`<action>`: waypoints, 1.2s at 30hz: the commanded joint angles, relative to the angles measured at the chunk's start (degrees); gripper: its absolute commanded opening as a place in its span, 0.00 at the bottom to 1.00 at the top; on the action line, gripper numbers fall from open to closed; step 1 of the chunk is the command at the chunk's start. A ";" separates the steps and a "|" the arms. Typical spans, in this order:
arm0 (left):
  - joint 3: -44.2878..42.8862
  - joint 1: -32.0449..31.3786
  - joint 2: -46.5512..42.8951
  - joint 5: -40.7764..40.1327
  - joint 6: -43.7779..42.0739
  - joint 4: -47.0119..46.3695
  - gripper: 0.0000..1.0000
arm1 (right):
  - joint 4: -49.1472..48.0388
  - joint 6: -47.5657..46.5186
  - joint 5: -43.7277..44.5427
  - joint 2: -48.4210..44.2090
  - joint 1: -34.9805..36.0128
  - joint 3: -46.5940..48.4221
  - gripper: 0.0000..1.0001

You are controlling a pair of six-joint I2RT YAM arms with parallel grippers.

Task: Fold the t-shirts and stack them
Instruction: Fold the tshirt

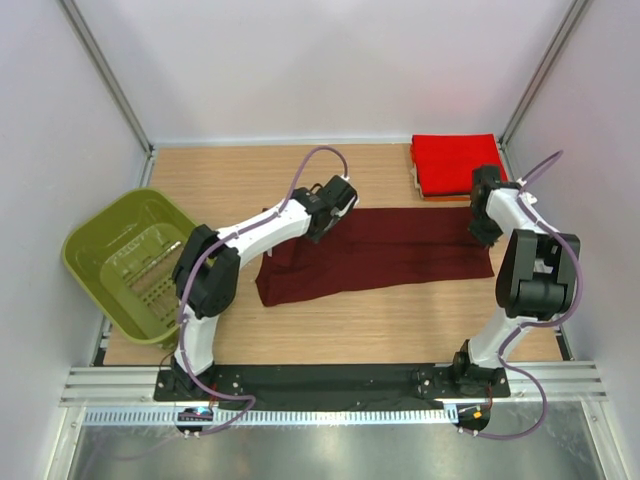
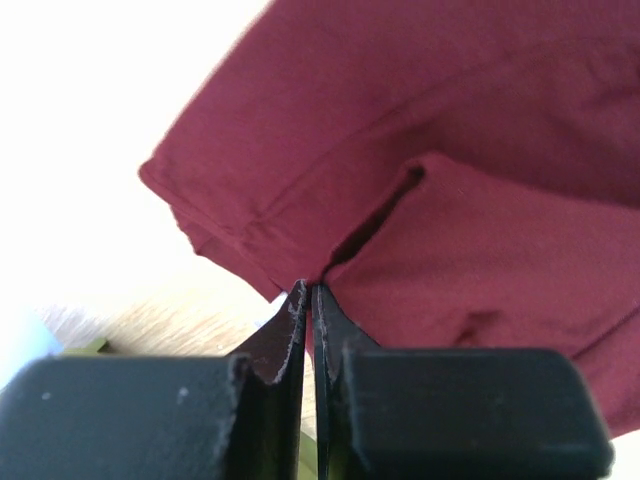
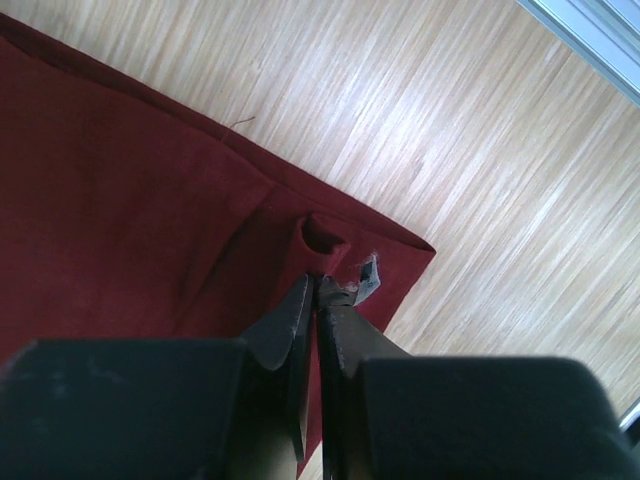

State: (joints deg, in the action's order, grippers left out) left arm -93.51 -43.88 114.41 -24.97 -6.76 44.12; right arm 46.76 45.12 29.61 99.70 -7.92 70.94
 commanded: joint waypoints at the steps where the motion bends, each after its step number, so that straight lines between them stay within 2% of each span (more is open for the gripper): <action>1: -5.52 1.42 1.25 -3.24 1.66 2.01 0.05 | 0.69 -0.74 0.80 -0.03 0.10 4.20 0.12; 5: -9.22 1.69 3.53 -2.89 2.55 3.25 0.05 | 3.51 0.14 2.21 -0.03 -0.25 5.70 0.13; 8: -10.81 1.69 5.20 -2.63 2.46 3.60 0.07 | 4.21 0.14 2.82 0.41 -0.60 5.88 0.22; 17: -13.79 2.13 6.62 -6.22 3.51 5.01 0.23 | 7.37 -0.47 3.01 -0.73 -1.04 6.58 0.26; 20: -18.27 2.22 5.65 -6.59 6.49 8.60 0.29 | 4.93 -4.59 -0.76 -2.40 -1.39 3.87 0.29; 21: -20.72 2.22 5.30 -5.89 8.33 11.49 0.30 | 3.61 -6.17 -5.56 -3.71 -1.74 2.55 0.30; 23: -22.06 2.22 3.81 -3.69 12.29 14.23 0.33 | 0.62 -9.52 -9.81 -4.42 -2.36 -0.79 0.31; 30: -13.90 3.62 -1.73 0.35 19.33 19.60 0.35 | -5.71 -8.48 -12.82 -3.20 -3.68 -8.35 0.31; 33: -10.99 6.87 -3.31 3.51 22.49 21.09 0.36 | -4.85 -7.68 -9.32 -1.27 -4.29 -9.50 0.29; 36: -8.70 11.26 -4.63 10.63 25.12 20.57 0.37 | -4.40 -8.03 -8.16 -1.96 -5.52 -12.30 0.28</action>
State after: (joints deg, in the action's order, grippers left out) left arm -103.50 -36.91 113.16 -20.91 13.37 62.72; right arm 43.16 37.39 19.40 98.43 -12.36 60.36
